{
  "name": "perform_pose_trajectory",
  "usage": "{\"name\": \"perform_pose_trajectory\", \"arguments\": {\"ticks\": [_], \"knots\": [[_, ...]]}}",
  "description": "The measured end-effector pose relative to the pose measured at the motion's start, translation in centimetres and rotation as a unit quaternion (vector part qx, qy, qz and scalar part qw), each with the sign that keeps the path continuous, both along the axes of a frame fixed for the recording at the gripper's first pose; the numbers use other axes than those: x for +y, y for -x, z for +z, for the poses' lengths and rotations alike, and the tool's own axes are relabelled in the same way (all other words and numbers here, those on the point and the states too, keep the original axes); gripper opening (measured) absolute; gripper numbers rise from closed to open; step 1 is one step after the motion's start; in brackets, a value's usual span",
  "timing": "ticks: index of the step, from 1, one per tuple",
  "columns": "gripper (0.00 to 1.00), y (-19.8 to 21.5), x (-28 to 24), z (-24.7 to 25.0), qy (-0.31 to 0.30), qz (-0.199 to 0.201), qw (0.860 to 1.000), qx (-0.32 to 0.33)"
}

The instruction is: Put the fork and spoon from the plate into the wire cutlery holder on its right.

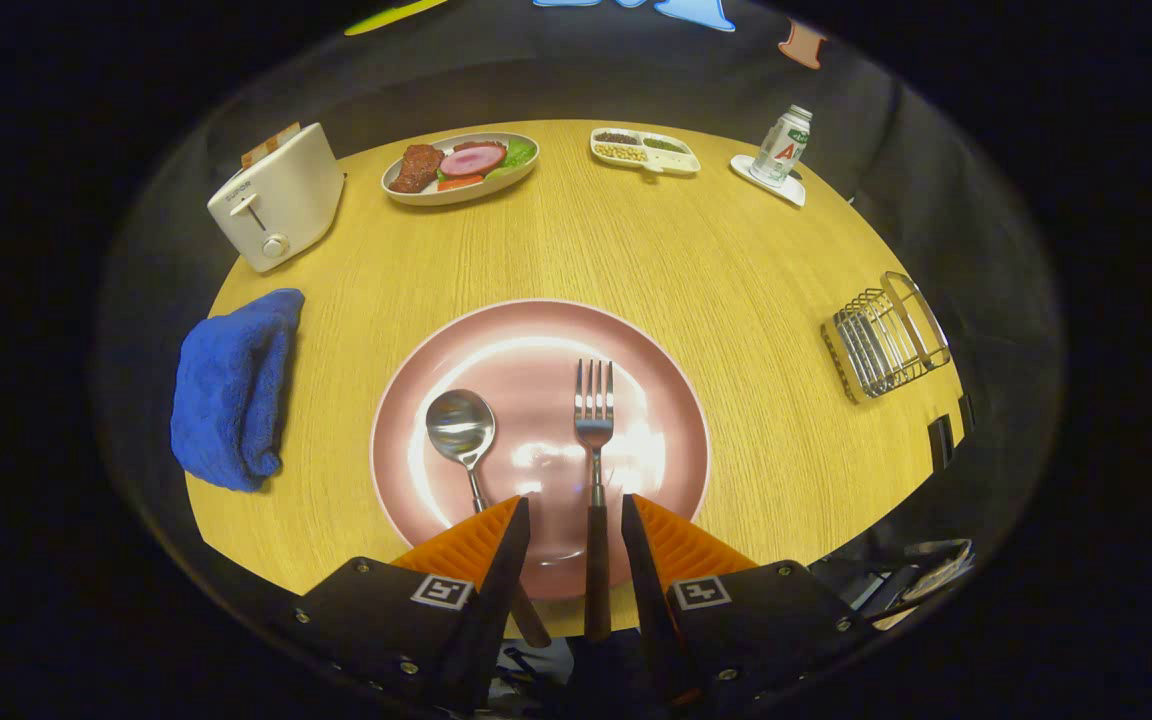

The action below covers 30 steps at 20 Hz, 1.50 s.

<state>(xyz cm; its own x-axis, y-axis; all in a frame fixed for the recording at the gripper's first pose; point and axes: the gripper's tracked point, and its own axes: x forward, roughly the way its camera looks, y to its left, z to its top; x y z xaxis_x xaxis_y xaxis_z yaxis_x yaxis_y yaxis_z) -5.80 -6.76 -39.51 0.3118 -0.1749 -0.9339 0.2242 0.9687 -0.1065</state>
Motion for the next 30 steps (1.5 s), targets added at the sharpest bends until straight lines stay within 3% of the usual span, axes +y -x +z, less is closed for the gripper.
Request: {"name": "perform_pose_trajectory", "arguments": {"ticks": [6, 8, 11, 12, 13, 16, 17, 24, 30], "knots": [[0.58, 0.8, -0.1, -2.6, -0.003, -0.001, 0.999, 0.044], [0.54, 0.9, -0.2, -3.1, -0.005, -0.004, 0.998, 0.056], [0.34, 0.6, -0.4, -3.4, -0.008, -0.003, 0.998, 0.059], [0.18, 0.7, -0.4, -3.3, -0.009, -0.002, 0.998, 0.063], [0.14, 0.9, -0.4, -3.3, -0.005, 0.0, 0.998, 0.068], [0.14, 0.3, -0.2, -2.7, -0.001, 0.02, 0.998, 0.056], [0.05, -0.1, 0.1, -2.7, -0.004, 0.027, 0.998, 0.047], [0.05, -1.1, 0.9, -0.2, 0.013, 0.05, 0.998, 0.029], [0.05, -2.3, 0.3, 2.9, 0.028, 0.044, 0.999, -0.004]]}}
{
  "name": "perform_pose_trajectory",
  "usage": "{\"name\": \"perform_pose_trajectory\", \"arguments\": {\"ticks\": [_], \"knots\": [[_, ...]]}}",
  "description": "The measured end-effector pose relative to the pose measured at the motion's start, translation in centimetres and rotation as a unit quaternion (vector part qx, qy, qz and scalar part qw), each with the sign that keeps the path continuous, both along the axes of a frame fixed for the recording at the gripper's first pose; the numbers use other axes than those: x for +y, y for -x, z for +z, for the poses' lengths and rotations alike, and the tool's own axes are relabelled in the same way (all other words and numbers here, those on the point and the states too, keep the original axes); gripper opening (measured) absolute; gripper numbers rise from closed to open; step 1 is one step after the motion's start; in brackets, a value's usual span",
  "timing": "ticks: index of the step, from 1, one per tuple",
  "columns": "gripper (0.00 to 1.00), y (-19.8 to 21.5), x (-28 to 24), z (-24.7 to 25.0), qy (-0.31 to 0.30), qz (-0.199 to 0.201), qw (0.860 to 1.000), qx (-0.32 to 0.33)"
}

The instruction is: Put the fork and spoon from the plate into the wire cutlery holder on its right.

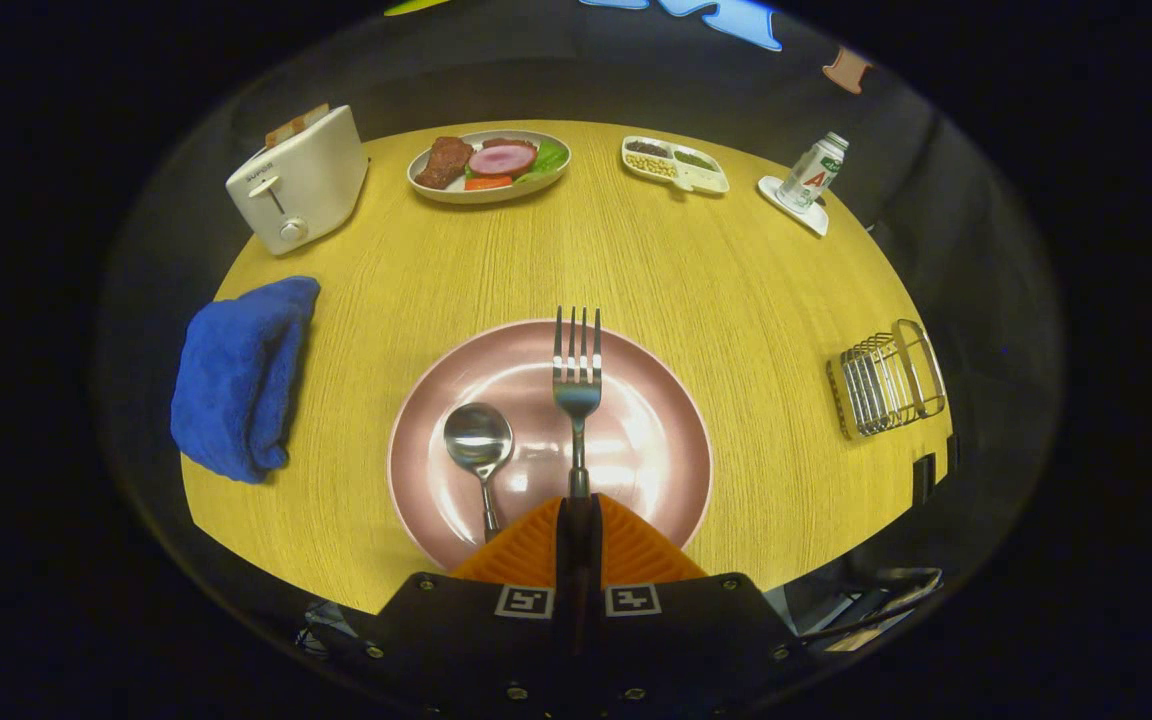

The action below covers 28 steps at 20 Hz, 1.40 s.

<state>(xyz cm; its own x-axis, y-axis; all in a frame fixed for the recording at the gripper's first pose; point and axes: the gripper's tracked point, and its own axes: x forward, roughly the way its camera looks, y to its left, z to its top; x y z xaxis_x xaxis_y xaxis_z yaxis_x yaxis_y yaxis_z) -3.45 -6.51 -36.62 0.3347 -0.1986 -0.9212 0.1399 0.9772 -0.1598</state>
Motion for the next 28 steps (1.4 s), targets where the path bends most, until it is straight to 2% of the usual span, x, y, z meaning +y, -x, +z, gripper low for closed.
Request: {"name": "perform_pose_trajectory", "arguments": {"ticks": [9, 17, 28], "knots": [[0.05, -0.9, -5.1, 3.9, 0.03, -0.049, 0.998, -0.031], [0.05, -0.7, -11.7, 6.0, 0.056, -0.111, 0.991, -0.039], [0.05, 2.0, -21.0, 7.2, 0.102, -0.19, 0.976, 0.011]]}}
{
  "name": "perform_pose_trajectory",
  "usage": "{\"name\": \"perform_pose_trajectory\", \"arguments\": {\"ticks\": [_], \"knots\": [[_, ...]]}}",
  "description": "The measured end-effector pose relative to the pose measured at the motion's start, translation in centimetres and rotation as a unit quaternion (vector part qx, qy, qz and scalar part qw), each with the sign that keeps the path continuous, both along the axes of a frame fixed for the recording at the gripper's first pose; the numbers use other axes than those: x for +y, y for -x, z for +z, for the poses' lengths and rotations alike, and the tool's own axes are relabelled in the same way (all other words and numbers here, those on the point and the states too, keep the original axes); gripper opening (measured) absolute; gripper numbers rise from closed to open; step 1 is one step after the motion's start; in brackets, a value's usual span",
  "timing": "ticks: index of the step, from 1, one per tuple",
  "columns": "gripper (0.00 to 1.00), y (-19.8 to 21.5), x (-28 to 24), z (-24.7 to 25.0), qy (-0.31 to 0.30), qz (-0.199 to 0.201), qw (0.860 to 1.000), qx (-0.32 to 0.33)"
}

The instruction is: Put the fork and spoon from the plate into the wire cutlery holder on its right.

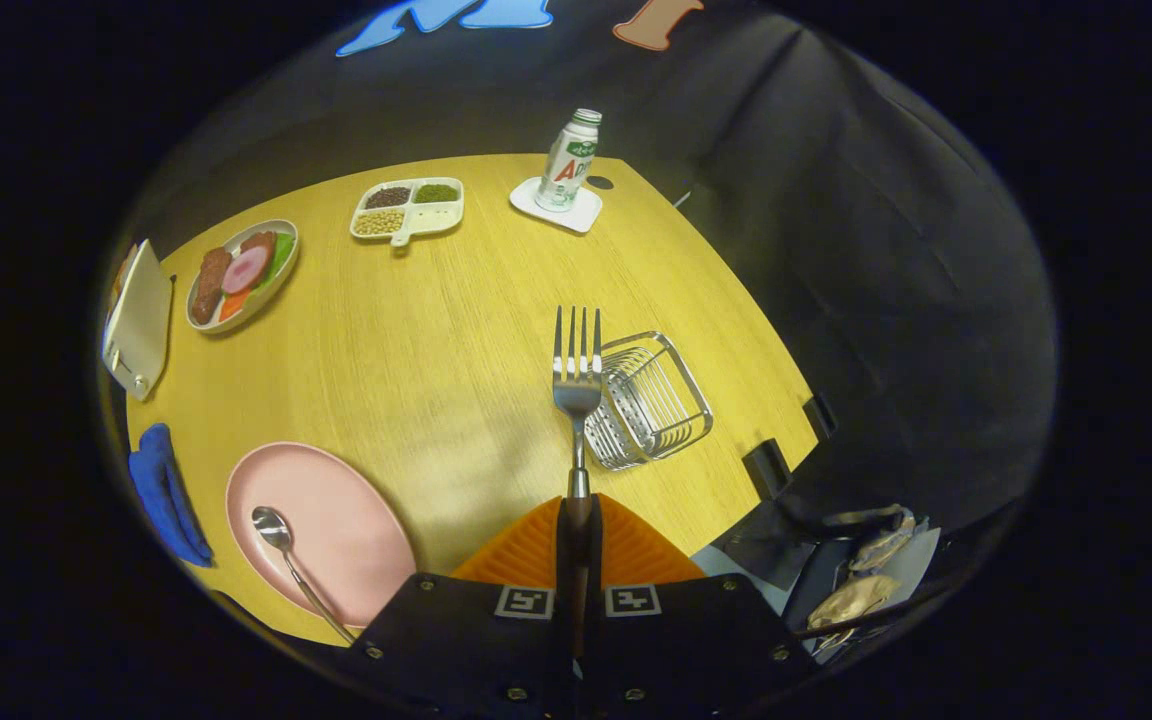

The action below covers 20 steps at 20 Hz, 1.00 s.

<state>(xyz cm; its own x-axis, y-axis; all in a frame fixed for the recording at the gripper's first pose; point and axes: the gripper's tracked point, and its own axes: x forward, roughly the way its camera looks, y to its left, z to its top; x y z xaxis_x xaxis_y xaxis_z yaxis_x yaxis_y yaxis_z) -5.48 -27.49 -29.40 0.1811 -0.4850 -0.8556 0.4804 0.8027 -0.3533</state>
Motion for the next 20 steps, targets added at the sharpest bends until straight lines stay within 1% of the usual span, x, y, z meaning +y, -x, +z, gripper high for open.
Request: {"name": "perform_pose_trajectory", "arguments": {"ticks": [5, 8, 13, 16, 17, 18, 19, 20], "knots": [[0.04, 2.1, -2.9, -0.8, -0.012, -0.028, 0.999, 0.041], [0.05, 3.0, -4.1, -1.3, -0.02, -0.034, 0.997, 0.069], [0.05, 3.3, -4.7, -2.1, -0.052, -0.015, 0.991, 0.12], [0.05, 2.9, -5.1, -2.4, -0.068, -0.009, 0.988, 0.139], [0.08, 2.8, -5.2, -2.5, -0.07, -0.011, 0.987, 0.145], [0.08, 2.9, -5.4, -2.3, -0.068, -0.01, 0.986, 0.151], [0.12, 2.6, -5.7, -2.1, -0.064, -0.008, 0.986, 0.154], [0.11, 2.2, -5.8, -1.8, -0.062, -0.005, 0.986, 0.154]]}}
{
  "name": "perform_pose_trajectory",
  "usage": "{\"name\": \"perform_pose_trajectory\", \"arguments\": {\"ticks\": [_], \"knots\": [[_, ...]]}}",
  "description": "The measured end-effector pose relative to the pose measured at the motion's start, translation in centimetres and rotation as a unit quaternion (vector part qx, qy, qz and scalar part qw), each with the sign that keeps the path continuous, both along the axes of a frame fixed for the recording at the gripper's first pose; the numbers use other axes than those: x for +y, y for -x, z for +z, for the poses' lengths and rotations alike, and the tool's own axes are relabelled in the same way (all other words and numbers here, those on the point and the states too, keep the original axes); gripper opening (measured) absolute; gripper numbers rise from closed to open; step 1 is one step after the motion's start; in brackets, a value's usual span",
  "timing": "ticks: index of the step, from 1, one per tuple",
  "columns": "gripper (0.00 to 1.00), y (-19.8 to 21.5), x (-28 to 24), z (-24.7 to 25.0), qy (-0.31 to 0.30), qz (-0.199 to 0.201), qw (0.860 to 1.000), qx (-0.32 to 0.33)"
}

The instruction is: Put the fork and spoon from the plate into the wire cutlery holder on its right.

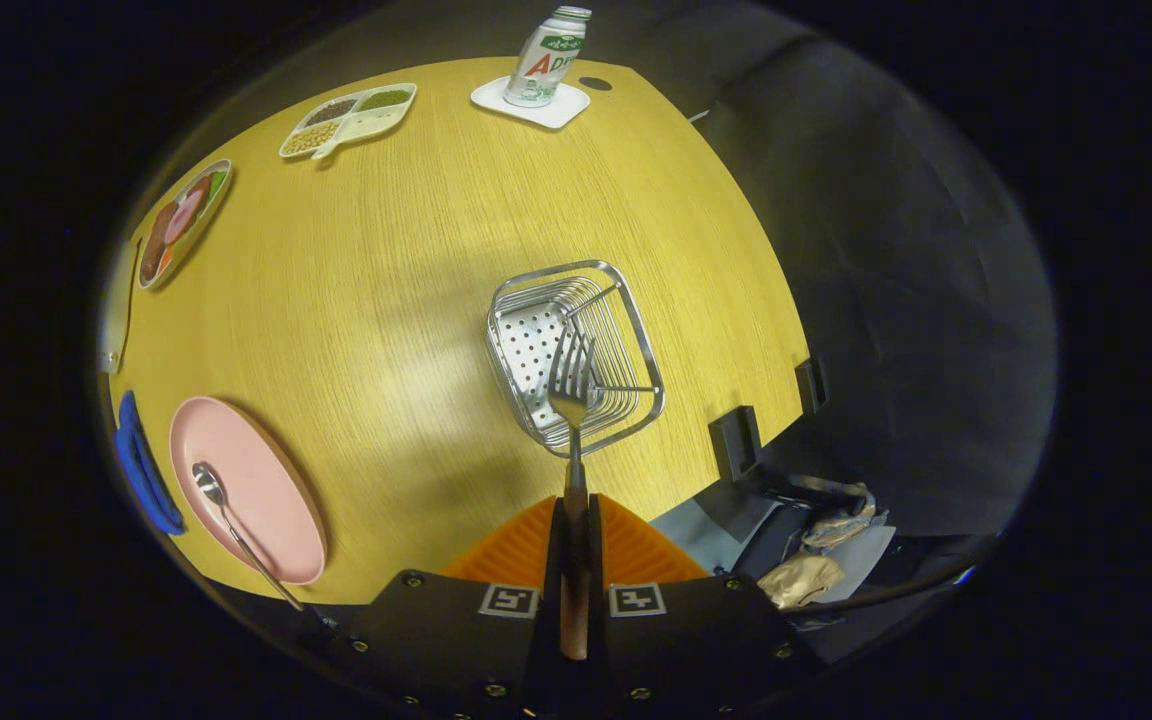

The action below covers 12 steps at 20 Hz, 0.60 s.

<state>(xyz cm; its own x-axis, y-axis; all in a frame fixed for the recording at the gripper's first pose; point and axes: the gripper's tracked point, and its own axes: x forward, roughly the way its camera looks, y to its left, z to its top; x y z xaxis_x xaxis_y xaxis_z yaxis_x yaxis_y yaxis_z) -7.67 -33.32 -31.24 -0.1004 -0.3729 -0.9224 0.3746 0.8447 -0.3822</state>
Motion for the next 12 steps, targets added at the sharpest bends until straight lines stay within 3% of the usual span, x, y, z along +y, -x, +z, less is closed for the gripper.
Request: {"name": "perform_pose_trajectory", "arguments": {"ticks": [3, 4, 5, 8, 12], "knots": [[0.14, -1.3, -0.3, 0.7, 0.004, 0.012, 1.0, -0.015], [0.23, -1.8, -0.3, 1.0, 0.005, 0.013, 1.0, -0.023], [0.47, -1.9, -0.2, 1.1, 0.003, 0.013, 0.999, -0.032], [0.55, -2.8, 0.0, 1.3, 0.004, 0.015, 0.999, -0.051], [0.55, -3.1, 0.3, 1.9, 0.01, 0.021, 0.998, -0.059]]}}
